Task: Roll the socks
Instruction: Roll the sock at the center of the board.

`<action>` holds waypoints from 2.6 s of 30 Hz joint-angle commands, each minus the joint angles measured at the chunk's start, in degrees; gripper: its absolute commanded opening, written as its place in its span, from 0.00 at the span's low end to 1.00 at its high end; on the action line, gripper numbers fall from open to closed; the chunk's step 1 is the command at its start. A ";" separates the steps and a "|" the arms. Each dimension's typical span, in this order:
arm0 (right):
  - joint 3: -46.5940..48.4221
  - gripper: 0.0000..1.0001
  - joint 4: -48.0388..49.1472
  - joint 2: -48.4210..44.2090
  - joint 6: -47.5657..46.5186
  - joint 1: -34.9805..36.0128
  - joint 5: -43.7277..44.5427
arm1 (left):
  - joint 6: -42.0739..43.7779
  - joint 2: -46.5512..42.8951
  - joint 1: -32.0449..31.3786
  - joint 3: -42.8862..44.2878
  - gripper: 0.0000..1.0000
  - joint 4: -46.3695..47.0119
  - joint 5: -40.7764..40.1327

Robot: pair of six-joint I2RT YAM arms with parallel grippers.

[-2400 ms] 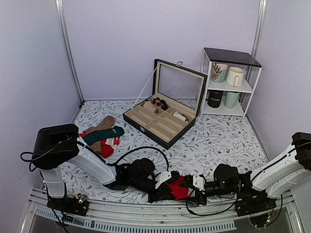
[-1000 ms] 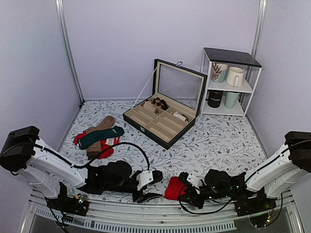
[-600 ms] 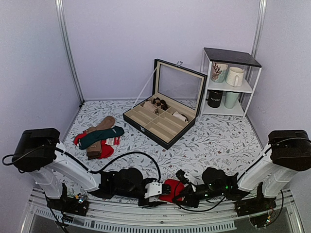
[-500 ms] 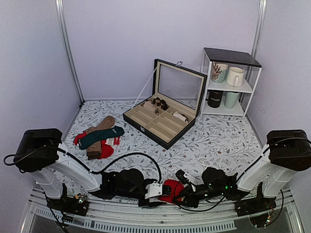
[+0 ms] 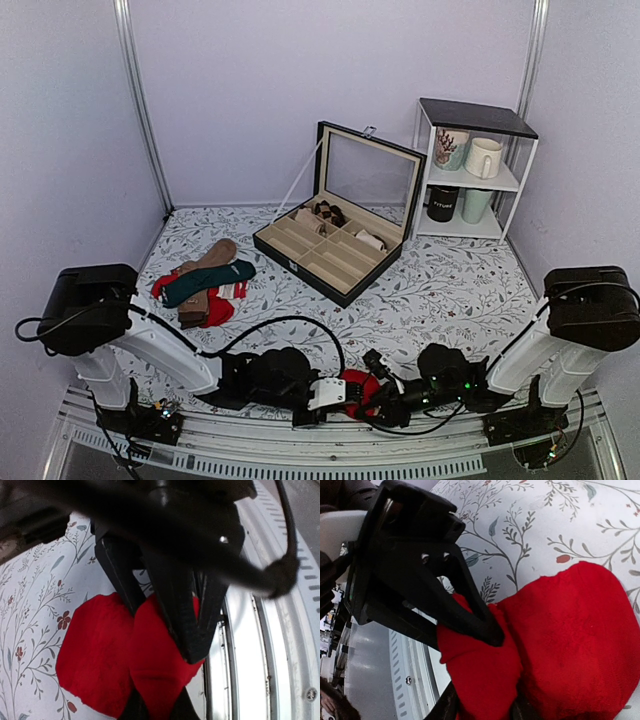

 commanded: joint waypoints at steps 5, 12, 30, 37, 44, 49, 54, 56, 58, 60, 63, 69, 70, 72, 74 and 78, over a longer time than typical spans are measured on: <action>-3.73 0.48 -19.24 -10.20 -4.86 0.48 9.82 | -8.14 0.41 1.73 4.19 0.00 -12.68 5.41; -7.53 0.96 -14.25 -30.30 -26.46 8.11 33.09 | -14.92 3.76 3.01 9.29 0.00 -28.45 10.48; -0.68 0.83 -13.48 -14.87 -33.46 14.70 31.72 | -18.96 6.81 7.07 11.78 0.00 -35.19 19.00; 1.31 0.52 -13.81 -11.63 -30.47 14.72 31.57 | -18.78 6.71 7.26 11.55 0.00 -34.93 18.92; 2.61 0.21 -19.61 -8.85 -24.20 14.74 30.59 | -18.60 3.49 7.36 10.04 0.08 -31.91 15.13; 1.05 0.00 -22.38 -9.11 -16.98 14.55 28.35 | -16.00 -3.92 7.10 8.25 0.39 -25.10 9.69; -1.30 0.01 -22.63 -11.47 -10.97 12.96 24.38 | -10.18 -10.39 5.27 5.38 0.48 -15.94 1.48; -1.78 0.00 -23.16 -12.23 -8.17 10.99 19.55 | -7.12 -12.64 4.06 2.74 0.49 -10.07 -0.96; -2.41 0.00 -23.23 -12.43 -5.35 9.01 16.17 | -4.31 -14.08 3.28 -0.23 0.51 -4.73 -1.18; -3.27 0.00 -23.02 -12.03 -2.77 6.94 12.01 | -2.76 -13.93 3.01 -2.47 0.52 -0.67 0.30; -4.18 0.00 -22.82 -9.49 0.58 4.44 8.21 | -2.31 -11.57 2.24 -3.64 0.53 2.14 2.82; -3.43 0.00 -21.21 -3.77 2.25 2.43 2.84 | -0.69 -5.52 -0.52 -2.99 0.58 3.59 1.37; -3.18 0.00 -21.17 -3.02 2.38 2.36 2.34 | -0.42 -4.83 -0.56 -3.04 0.59 4.25 1.19; -2.86 0.00 -20.92 -1.87 2.56 2.21 1.46 | 0.06 -4.07 -0.52 -2.97 0.59 4.75 1.27; -2.81 0.00 -20.77 -1.45 2.73 2.10 1.17 | 0.07 -3.08 -0.56 -2.61 0.59 4.50 0.98; -2.99 0.00 -20.55 -1.71 2.86 1.91 1.00 | -0.63 -1.00 -0.54 -1.32 0.52 2.14 0.73</action>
